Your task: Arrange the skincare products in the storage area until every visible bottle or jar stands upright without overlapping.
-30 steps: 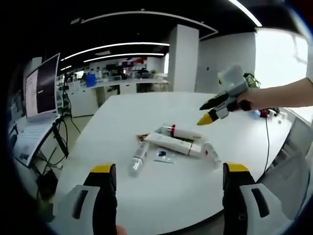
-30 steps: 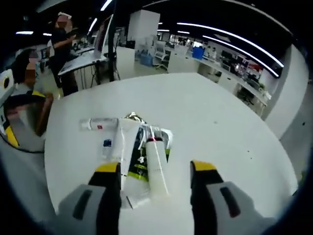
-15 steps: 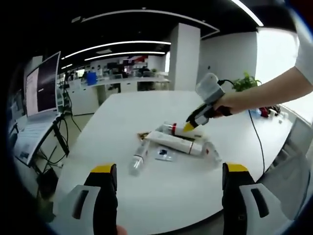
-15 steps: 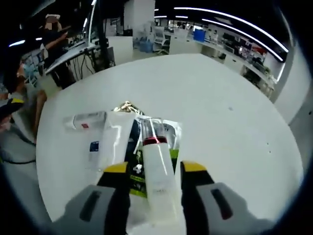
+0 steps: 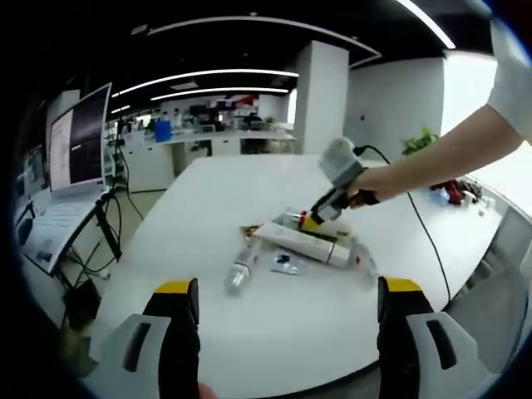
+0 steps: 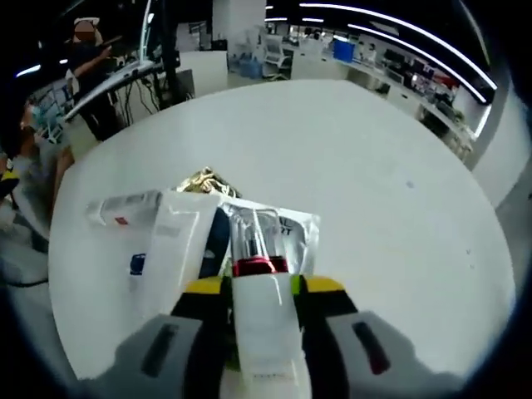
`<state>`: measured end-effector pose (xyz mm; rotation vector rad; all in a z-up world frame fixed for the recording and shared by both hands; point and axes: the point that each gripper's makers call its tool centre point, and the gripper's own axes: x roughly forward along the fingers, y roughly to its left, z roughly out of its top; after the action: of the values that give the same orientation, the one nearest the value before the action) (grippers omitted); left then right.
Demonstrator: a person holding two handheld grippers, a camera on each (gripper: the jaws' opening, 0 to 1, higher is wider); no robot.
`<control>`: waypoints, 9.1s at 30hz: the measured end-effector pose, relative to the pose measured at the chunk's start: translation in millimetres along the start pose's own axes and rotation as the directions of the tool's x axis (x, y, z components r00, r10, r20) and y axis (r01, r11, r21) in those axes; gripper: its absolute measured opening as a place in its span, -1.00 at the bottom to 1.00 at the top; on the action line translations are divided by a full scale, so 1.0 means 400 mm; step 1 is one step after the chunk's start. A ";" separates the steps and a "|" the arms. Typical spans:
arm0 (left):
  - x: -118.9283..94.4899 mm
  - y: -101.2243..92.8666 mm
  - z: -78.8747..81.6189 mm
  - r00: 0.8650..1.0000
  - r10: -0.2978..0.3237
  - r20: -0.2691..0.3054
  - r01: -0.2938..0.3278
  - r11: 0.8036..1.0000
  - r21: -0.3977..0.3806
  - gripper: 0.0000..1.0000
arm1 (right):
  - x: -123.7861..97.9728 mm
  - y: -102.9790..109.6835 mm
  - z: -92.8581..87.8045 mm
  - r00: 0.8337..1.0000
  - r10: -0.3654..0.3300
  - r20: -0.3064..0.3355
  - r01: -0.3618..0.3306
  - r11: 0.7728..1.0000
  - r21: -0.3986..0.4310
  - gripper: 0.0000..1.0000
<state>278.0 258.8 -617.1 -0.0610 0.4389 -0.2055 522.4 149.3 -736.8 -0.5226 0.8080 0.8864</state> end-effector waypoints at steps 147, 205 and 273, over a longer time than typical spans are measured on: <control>0.000 -0.085 -0.030 0.990 -0.127 -0.065 0.137 0.976 0.172 0.70 | -0.669 0.239 -0.394 0.884 -0.343 0.318 0.176 0.874 0.454 0.99; -0.005 -0.067 -0.033 0.995 -0.082 -0.058 0.092 0.976 0.195 0.63 | -0.651 0.246 -0.430 0.908 -0.313 0.278 0.131 0.843 0.521 0.68; 0.001 -0.057 -0.022 0.998 -0.046 -0.032 0.053 0.969 0.240 0.58 | -0.395 0.219 -0.121 0.962 -0.027 0.273 -0.020 0.986 0.168 0.53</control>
<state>270.4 236.2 -623.1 0.1700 0.4364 -0.3078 370.4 88.5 -646.6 -0.2441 0.6209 0.8552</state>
